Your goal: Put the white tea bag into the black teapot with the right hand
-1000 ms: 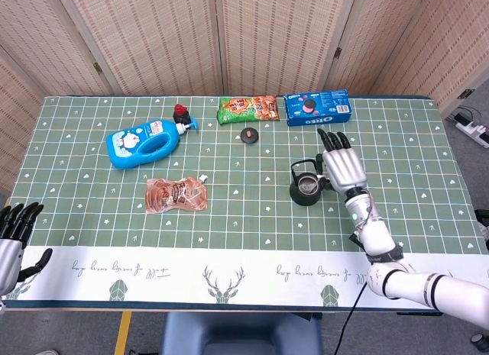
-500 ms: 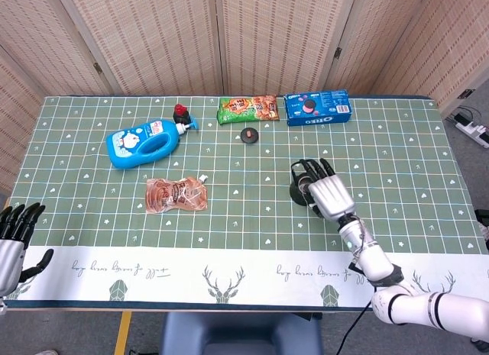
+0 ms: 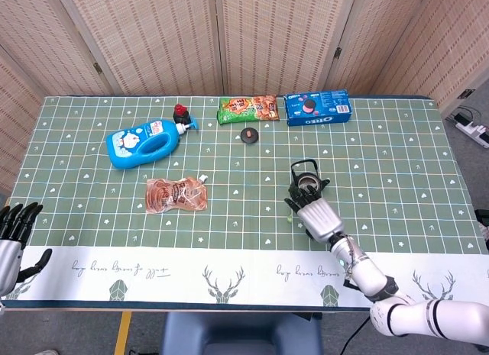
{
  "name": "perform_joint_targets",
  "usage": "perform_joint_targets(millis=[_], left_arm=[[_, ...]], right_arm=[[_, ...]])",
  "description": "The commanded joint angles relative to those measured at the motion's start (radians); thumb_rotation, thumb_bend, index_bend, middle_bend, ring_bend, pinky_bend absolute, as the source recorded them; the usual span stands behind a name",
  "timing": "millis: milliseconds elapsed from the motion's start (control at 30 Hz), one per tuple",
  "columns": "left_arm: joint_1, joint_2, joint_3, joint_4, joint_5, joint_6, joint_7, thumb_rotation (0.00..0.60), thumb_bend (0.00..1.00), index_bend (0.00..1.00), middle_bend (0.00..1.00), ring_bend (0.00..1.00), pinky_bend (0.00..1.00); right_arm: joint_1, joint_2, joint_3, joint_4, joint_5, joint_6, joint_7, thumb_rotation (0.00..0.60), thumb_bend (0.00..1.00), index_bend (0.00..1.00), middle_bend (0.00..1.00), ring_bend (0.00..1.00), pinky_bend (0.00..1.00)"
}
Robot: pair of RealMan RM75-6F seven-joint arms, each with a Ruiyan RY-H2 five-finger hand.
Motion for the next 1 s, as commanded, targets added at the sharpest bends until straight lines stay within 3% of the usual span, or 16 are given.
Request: perform_joint_targets(millis=[33, 200, 267, 333, 400, 600, 767, 1000], left_arm=[[-0.001, -0.001, 0.000, 0.000, 0.000, -0.002, 0.003, 0.600, 0.31, 0.00, 0.03, 0.02, 0.01], [0.000, -0.003, 0.001, 0.000, 0.002, 0.000, 0.007, 0.600, 0.32, 0.00, 0.03, 0.02, 0.01], [-0.001, -0.004, 0.001, 0.000, 0.003, 0.000, 0.008, 0.600, 0.32, 0.00, 0.03, 0.02, 0.01], [-0.002, -0.005, 0.001, 0.001, 0.002, -0.003, 0.011, 0.600, 0.31, 0.00, 0.03, 0.02, 0.01], [-0.004, -0.006, 0.001, 0.002, 0.000, -0.006, 0.013, 0.600, 0.31, 0.00, 0.03, 0.02, 0.01], [-0.006, -0.011, -0.001, 0.005, 0.001, -0.006, 0.017, 0.600, 0.31, 0.00, 0.03, 0.02, 0.01], [-0.008, -0.013, 0.000, 0.007, 0.004, -0.008, 0.018, 0.600, 0.31, 0.00, 0.03, 0.02, 0.01], [-0.005, -0.009, -0.003, 0.011, 0.003, 0.000, -0.001, 0.600, 0.31, 0.00, 0.03, 0.01, 0.01]], right_arm=[[-0.004, 0.070, -0.026, -0.144, 0.001, 0.057, -0.086, 0.600, 0.38, 0.00, 0.00, 0.00, 0.00], [-0.003, 0.156, -0.005, -0.277, 0.098, 0.148, -0.173, 0.600, 0.38, 0.00, 0.00, 0.00, 0.00], [0.008, 0.180, 0.014, -0.300, 0.163, 0.163, -0.190, 0.600, 0.38, 0.00, 0.07, 0.04, 0.00], [0.026, 0.202, 0.037, -0.304, 0.225, 0.160, -0.194, 0.600, 0.38, 0.00, 0.29, 0.21, 0.00], [0.043, 0.214, 0.054, -0.295, 0.269, 0.153, -0.193, 0.600, 0.38, 0.00, 0.41, 0.31, 0.00], [0.097, 0.221, 0.110, -0.223, 0.387, 0.060, -0.120, 0.600, 0.38, 0.00, 0.69, 0.53, 0.05], [0.137, 0.228, 0.132, -0.159, 0.471, -0.065, -0.037, 0.600, 0.38, 0.02, 0.74, 0.61, 0.14], [0.196, 0.253, 0.127, -0.115, 0.566, -0.185, 0.038, 0.600, 0.38, 0.18, 0.78, 0.65, 0.30]])
